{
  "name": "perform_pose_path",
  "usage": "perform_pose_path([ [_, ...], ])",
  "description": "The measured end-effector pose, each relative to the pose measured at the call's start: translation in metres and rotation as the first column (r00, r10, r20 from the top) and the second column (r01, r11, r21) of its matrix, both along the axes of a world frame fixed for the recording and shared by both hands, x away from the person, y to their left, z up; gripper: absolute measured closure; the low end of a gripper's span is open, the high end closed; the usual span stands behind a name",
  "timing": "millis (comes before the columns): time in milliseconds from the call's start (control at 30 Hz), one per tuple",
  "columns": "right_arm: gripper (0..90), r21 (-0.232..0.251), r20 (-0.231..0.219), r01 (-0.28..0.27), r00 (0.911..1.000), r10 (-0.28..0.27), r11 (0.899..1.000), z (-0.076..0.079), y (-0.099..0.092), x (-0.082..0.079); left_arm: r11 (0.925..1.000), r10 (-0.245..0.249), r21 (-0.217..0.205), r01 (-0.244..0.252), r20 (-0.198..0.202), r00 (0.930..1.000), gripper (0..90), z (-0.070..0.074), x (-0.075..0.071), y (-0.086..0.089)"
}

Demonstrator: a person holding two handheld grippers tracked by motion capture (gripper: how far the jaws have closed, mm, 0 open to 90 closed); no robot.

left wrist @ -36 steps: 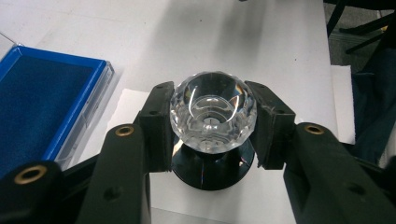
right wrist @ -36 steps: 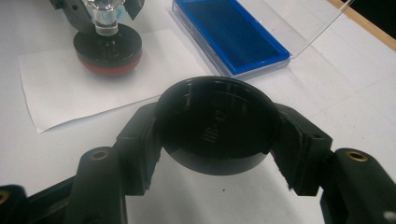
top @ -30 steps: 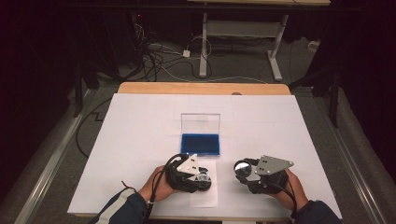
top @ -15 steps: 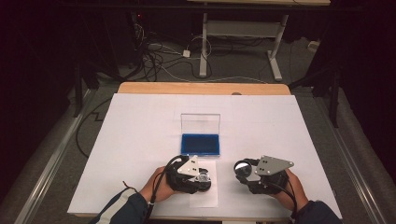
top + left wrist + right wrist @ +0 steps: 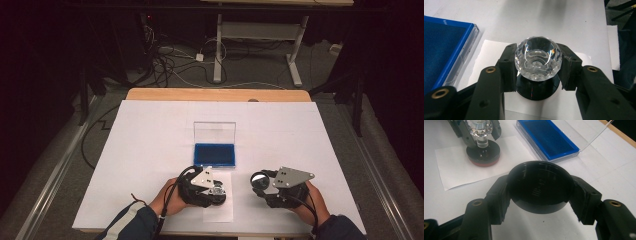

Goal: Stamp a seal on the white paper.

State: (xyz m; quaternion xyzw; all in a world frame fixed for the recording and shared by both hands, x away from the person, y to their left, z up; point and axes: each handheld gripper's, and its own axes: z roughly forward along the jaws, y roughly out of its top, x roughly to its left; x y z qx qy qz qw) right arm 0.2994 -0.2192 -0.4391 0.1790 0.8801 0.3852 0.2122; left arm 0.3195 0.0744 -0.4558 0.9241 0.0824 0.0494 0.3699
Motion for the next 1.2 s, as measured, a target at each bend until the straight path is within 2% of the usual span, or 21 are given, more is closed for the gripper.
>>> perform_pose_path([
  [667,38.1,0.001,0.0,0.003,1.0,-0.003,1.0,0.0,0.0,0.0,1.0,0.003,0.003,-0.003,-0.004,1.0,54.4,0.001,0.0,-0.001],
  [767,38.1,0.006,0.003,0.003,1.0,-0.003,1.0,0.001,0.0,0.0,0.9995,0.001,0.031,-0.001,0.014,0.9999,54.4,0.005,0.0,0.0],
  [833,38.1,0.009,0.005,0.003,1.0,-0.003,1.0,0.002,-0.001,0.0,1.0,0.006,-0.007,-0.006,0.008,1.0,54.4,0.01,0.0,0.003],
  [967,38.1,0.01,0.005,0.004,1.0,-0.004,1.0,0.002,-0.002,0.0,0.9981,0.015,-0.06,-0.013,0.029,0.9995,54.4,0.025,-0.001,0.009],
  [1167,38.1,0.011,0.007,0.004,1.0,-0.004,1.0,0.002,-0.001,0.0,0.9978,0.024,-0.064,-0.02,0.061,0.9978,54.4,0.034,-0.003,0.011],
  [1200,38.1,0.01,0.007,0.005,1.0,-0.005,1.0,0.003,-0.001,0.0,0.9971,0.021,-0.074,-0.016,0.055,0.9983,54.4,0.035,-0.002,0.012],
])
